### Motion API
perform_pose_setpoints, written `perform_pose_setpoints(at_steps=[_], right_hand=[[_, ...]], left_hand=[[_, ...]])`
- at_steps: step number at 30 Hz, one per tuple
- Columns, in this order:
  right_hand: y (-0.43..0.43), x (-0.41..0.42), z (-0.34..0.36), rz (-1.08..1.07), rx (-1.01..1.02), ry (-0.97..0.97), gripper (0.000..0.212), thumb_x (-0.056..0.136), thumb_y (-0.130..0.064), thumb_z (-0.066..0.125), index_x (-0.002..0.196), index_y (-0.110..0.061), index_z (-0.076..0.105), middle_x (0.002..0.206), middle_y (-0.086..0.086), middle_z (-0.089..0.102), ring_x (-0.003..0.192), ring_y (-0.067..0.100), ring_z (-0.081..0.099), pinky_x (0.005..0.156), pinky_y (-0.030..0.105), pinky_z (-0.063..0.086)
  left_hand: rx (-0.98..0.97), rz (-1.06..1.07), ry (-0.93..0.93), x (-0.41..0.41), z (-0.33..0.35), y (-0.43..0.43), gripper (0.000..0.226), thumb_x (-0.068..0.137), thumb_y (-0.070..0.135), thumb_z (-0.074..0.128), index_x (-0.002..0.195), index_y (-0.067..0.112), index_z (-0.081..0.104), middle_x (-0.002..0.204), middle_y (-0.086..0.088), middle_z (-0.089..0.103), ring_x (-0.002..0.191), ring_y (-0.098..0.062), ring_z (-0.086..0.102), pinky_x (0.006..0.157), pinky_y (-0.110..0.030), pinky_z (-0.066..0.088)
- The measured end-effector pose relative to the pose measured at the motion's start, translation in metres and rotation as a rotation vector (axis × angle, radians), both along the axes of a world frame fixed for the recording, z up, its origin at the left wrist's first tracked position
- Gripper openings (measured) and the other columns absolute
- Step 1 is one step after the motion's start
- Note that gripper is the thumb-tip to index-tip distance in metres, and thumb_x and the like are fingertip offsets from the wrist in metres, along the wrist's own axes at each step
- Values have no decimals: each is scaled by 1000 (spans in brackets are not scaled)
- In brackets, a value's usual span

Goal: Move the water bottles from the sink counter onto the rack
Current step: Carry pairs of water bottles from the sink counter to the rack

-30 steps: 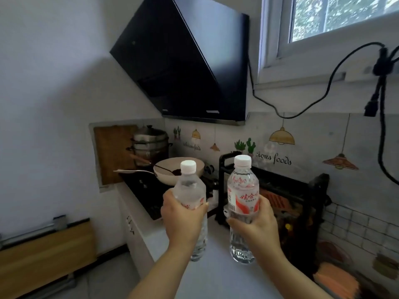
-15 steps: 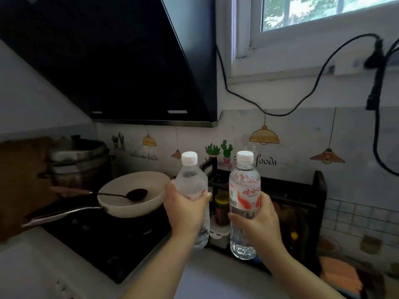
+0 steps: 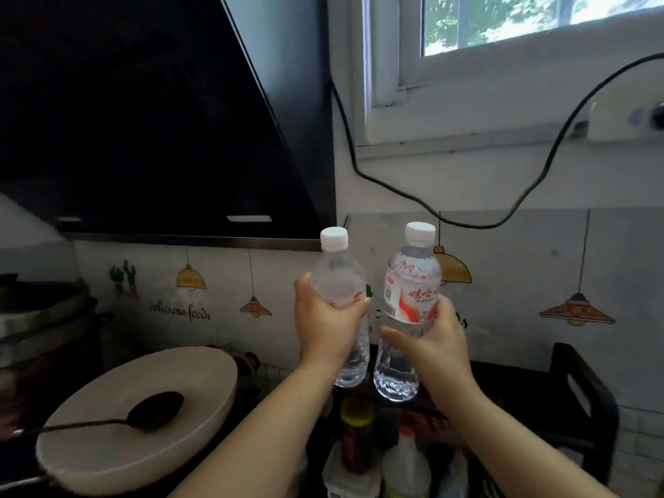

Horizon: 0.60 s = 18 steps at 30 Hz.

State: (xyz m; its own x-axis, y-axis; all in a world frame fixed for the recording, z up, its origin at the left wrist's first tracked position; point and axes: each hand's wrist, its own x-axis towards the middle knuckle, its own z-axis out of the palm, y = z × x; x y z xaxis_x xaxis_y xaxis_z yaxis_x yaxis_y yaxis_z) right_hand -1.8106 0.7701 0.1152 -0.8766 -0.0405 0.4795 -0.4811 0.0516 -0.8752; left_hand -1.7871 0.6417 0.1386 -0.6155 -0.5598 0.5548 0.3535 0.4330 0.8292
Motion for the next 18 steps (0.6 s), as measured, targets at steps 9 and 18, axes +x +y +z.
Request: perform_pose_setpoints(at_steps=[9,18], right_hand=[[-25,-70,-20,-67,31,-47,67,61,-18,85,113,-28,44,114,-3,57,105,13,57,75,16,43],[-53,-107,-32,-116,0,-61,83,59,-9,85,130,-21,43,115,-5,60,102,5,58,88,26,50]], left_hand=[[104,55,-58,-90,-16,-19,65,63,13,84,115,6,45,115,-12,57,106,-27,57,84,-27,45],[99,90,-142,-131,-35,-35,63,66,19,83,115,6,45,112,-14,61,102,-31,60,74,-33,47]])
